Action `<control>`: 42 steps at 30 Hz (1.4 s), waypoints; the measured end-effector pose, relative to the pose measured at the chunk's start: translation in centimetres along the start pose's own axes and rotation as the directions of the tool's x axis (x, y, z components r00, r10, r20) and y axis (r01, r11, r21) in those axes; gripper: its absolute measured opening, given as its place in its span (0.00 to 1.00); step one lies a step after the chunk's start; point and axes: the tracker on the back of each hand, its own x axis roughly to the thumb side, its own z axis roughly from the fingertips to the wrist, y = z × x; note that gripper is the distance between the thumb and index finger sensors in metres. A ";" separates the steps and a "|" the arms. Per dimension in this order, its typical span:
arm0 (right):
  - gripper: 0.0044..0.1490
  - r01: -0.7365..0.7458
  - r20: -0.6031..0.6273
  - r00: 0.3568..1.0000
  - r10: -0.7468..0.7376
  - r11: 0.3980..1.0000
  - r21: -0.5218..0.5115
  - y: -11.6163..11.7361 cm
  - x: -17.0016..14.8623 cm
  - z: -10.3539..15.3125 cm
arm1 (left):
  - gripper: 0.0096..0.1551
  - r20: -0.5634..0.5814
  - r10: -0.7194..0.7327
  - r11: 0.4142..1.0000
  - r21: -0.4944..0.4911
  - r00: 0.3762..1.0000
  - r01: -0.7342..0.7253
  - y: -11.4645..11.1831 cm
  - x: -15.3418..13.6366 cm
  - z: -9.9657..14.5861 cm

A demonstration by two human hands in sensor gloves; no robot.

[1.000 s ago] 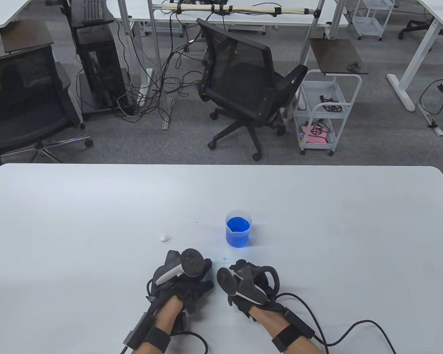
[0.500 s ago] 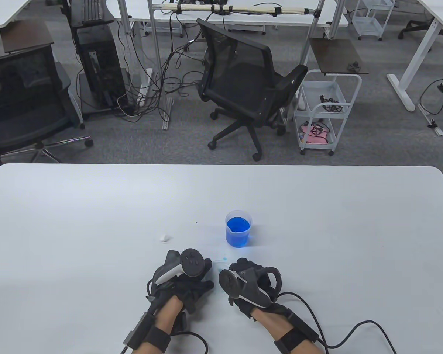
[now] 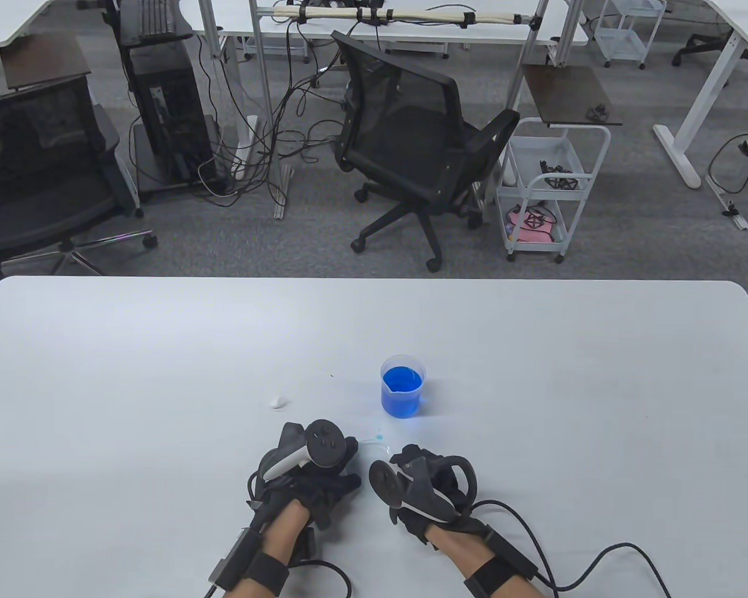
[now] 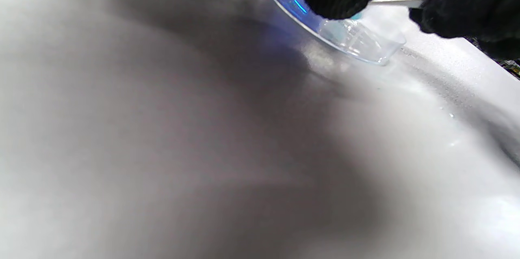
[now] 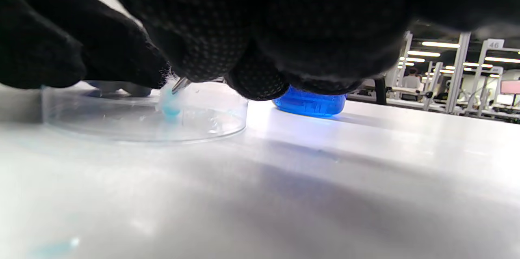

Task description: Dip tweezers-held cotton tuft into dye solution and dot onto culture dish

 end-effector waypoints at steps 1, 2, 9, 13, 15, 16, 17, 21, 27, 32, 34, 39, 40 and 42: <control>0.25 0.009 -0.005 1.000 -0.009 1.000 -0.009 -0.3 -0.1 0.0 | 0.41 0.000 0.000 1.000 0.000 1.000 0.000 0.0 0.0 0.0; 0.25 0.017 -0.009 1.000 -0.017 1.000 -0.020 -0.7 -0.3 0.1 | 0.41 -0.001 0.001 1.000 -0.001 1.000 -0.001 0.0 0.0 0.0; 0.25 0.041 -0.019 0.999 -0.042 0.998 -0.047 -1.9 -1.0 1.0 | 0.41 -0.002 0.003 1.000 -0.002 1.000 -0.003 0.0 0.0 0.0; 0.25 0.023 -0.018 1.000 -0.022 0.999 0.022 -0.2 -1.0 0.9 | 0.41 -0.002 0.003 1.000 -0.002 1.000 -0.003 0.0 0.0 0.0; 0.25 -0.002 -0.012 1.000 0.002 0.999 0.044 0.4 -0.9 0.8 | 0.41 -0.002 0.003 1.000 -0.002 1.000 -0.003 0.0 0.0 0.0; 0.25 -0.008 -0.012 1.000 0.009 0.999 0.050 0.6 -0.8 0.7 | 0.41 -0.002 0.003 1.000 -0.003 1.000 -0.003 0.0 0.0 0.0; 0.25 -0.010 -0.012 1.000 0.011 0.998 0.055 0.6 -0.8 0.7 | 0.41 -0.002 0.004 1.000 -0.004 1.000 -0.004 0.0 0.0 0.0; 0.25 0.005 -0.021 1.000 -0.004 1.000 0.027 -0.1 -1.0 0.7 | 0.41 -0.001 0.006 1.000 -0.005 1.000 -0.006 0.0 -0.1 0.0; 0.25 0.052 -0.027 0.998 -0.053 0.997 -0.049 -2.5 -1.4 1.5 | 0.41 -0.003 0.005 1.000 -0.006 1.000 -0.005 0.1 -0.1 0.0; 0.25 0.041 -0.007 0.999 -0.041 0.998 -0.040 -2.2 -1.0 1.8 | 0.41 -0.003 0.006 1.000 -0.006 1.000 -0.006 0.1 -0.1 0.0; 0.25 0.026 0.005 1.000 -0.026 0.999 -0.019 -1.5 -0.7 1.7 | 0.41 -0.005 0.004 1.000 -0.005 1.000 -0.004 0.1 -0.1 0.0; 0.25 -0.012 0.026 1.000 0.011 0.999 0.032 0.1 -0.1 1.4 | 0.41 -0.006 0.005 1.000 -0.006 1.000 -0.005 0.1 -0.1 0.0; 0.25 -0.015 0.030 0.999 0.014 0.999 0.035 0.3 -0.1 1.4 | 0.41 -0.006 0.005 1.000 -0.006 1.000 -0.005 0.1 -0.1 0.0; 0.25 -0.016 0.030 0.999 0.015 0.999 0.037 0.4 -0.1 1.4 | 0.41 -0.006 0.005 1.000 -0.006 1.000 -0.005 0.1 -0.1 0.0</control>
